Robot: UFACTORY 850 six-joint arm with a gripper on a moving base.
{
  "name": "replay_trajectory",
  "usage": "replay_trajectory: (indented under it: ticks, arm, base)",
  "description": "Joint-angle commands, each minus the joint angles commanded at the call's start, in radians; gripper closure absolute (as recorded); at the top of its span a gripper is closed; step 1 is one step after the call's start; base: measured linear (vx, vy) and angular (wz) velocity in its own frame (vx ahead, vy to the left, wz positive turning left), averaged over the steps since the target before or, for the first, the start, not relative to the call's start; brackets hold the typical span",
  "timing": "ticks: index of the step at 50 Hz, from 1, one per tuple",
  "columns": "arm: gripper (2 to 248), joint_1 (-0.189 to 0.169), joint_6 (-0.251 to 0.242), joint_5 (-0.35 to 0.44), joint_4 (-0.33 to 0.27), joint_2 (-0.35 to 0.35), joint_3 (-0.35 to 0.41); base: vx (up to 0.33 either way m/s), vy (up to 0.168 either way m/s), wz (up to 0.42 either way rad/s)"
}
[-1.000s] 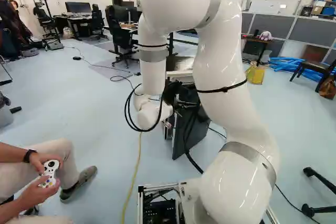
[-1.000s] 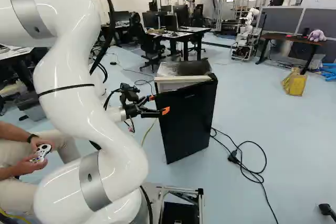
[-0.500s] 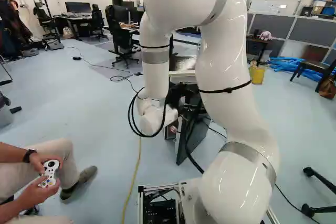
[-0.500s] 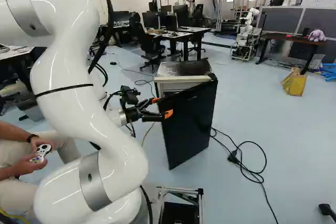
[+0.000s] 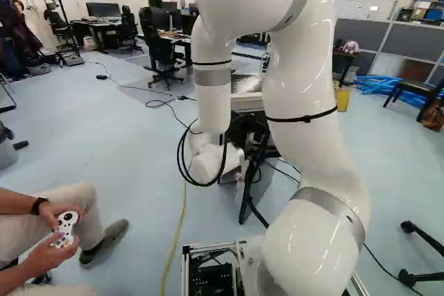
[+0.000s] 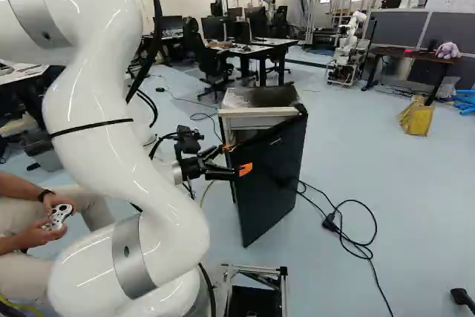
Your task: Grab a drink from the fridge
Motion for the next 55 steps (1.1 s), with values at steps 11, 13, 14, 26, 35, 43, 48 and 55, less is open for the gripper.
replay_trajectory:
  ticks: [11, 13, 14, 26, 35, 43, 48, 55]
  arm:
    - [3, -0.023, 0.000, 0.000, 0.037, 0.006, 0.024]
    - [3, -0.028, 0.000, 0.000, 0.045, 0.007, 0.028]
    - [3, -0.031, 0.000, 0.000, 0.048, 0.007, 0.030]
    - [3, -0.066, 0.000, 0.000, 0.092, 0.010, 0.050]
    - [3, -0.104, 0.000, 0.000, 0.125, 0.011, 0.059]
    - [3, -0.148, 0.000, 0.000, 0.153, 0.011, 0.060]
    - [3, -0.180, 0.000, 0.000, 0.166, 0.011, 0.058]
    - [3, -0.230, 0.000, 0.000, 0.174, 0.011, 0.050]
  base:
    - [0.000, 0.000, 0.000]
    - [0.000, 0.000, 0.000]
    - [0.000, 0.000, 0.000]
    - [0.000, 0.000, 0.000]
    - [0.000, 0.000, 0.000]
    - [0.000, 0.000, 0.000]
    - [0.000, 0.000, 0.000]
    - [0.000, 0.000, 0.000]
